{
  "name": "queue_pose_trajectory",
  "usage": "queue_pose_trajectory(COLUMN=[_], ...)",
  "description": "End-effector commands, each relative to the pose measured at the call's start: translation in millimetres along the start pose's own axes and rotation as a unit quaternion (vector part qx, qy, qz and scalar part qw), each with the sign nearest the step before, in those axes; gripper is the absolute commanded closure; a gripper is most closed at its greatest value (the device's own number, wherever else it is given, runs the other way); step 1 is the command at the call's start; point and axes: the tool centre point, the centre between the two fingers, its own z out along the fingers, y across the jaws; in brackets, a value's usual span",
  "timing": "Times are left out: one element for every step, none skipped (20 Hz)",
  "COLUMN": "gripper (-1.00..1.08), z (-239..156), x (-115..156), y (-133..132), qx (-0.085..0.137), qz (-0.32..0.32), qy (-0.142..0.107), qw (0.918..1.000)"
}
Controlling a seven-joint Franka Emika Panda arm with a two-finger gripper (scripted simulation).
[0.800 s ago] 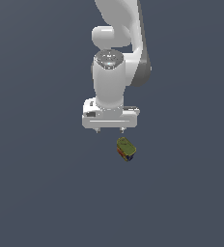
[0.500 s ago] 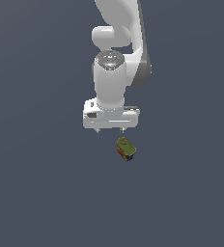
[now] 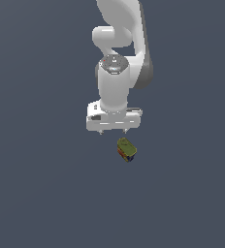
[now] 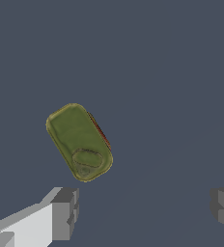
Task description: Pick up the object and move it to a goal position.
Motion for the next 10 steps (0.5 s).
queue_pose_trajectory(gripper=[-0.92,-0.92,-0.92,-0.92,-0.92,-0.92,-0.92,-0.92,-0.92,-0.92], z=[0,1,1,2,3,5,6,8,10,12], x=[0,0,1,1,2,2,3,4,4,5], y=[0,0,-1,-2,-3,-4,-6,-7,-9,-11], qx=[0.0,0.0,0.0,0.0,0.0,-0.001,-0.001,-0.001,-0.001,-0.001], qz=[-0.001,-0.003,-0.006,-0.01,-0.015,-0.021,-0.027,-0.035,-0.043,-0.052], qy=[0.0,0.0,0.0,0.0,0.0,0.0,-0.001,-0.001,-0.001,-0.001], qw=[1.0,1.0,1.0,0.9999,0.9999,0.9998,0.9996,0.9994,0.9991,0.9987])
